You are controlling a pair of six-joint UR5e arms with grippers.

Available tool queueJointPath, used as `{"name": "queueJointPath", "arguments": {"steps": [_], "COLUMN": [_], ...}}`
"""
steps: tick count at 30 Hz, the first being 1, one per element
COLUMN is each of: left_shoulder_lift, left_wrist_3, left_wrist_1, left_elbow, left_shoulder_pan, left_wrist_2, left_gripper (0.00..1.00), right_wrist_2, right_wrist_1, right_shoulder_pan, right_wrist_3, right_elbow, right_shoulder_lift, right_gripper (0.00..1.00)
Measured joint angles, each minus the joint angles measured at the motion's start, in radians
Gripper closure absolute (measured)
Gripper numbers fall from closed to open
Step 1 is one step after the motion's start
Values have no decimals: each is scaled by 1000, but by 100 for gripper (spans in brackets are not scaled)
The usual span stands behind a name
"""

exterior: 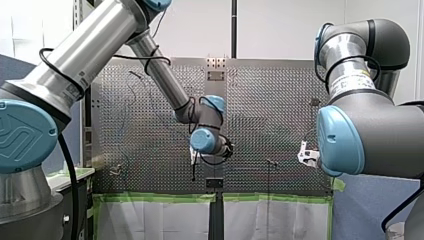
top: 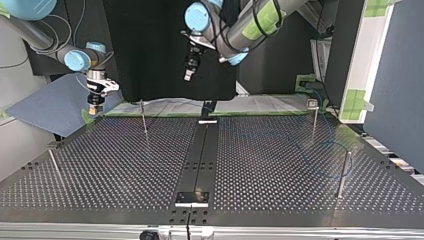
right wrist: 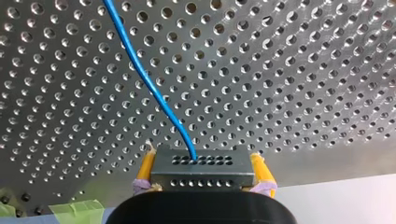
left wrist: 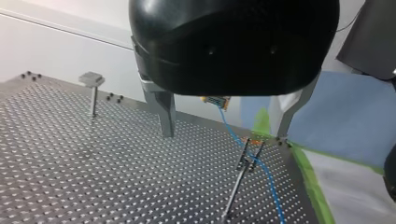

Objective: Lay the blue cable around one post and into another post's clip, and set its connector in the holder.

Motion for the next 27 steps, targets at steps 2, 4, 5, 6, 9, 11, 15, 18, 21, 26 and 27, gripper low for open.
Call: {"name": "queueJointPath", "arguments": {"steps": [2,4,5,6,9,11,15,18,21,26,27], "left_shoulder_lift": [13,28,34,42,64,79,117,145,174,215,224], "left_wrist_3": [-5,-14,-19,-26,-47,-61,-72,-71,-69,-58,-52], "left_wrist_1": [11,23,29,37,59,74,112,141,169,209,219], "left_elbow": [-13,-28,-34,-42,-64,-79,-116,-145,-174,-214,-224], "left_shoulder_pan": [4,9,11,13,16,17,21,29,43,77,87], "left_wrist_2": [-1,-1,0,1,1,1,-2,-5,-15,-1,7], "left_gripper": [0,0,0,0,0,0,0,0,0,0,0], "right_wrist_2": [0,-1,-1,-1,-1,-2,-2,-2,-2,-2,-3], "right_wrist_1": [1,1,2,1,0,0,1,1,0,-1,0], "right_shoulder_pan": [1,2,3,3,4,4,5,5,6,15,17], "right_wrist_3": [0,1,1,1,1,1,0,-1,0,0,1], "right_elbow": [0,0,0,0,0,0,0,0,0,0,0], "right_shoulder_lift": [1,1,1,1,2,2,3,3,4,5,5], "right_gripper": [100,100,100,100,100,100,100,100,100,100,100]}}
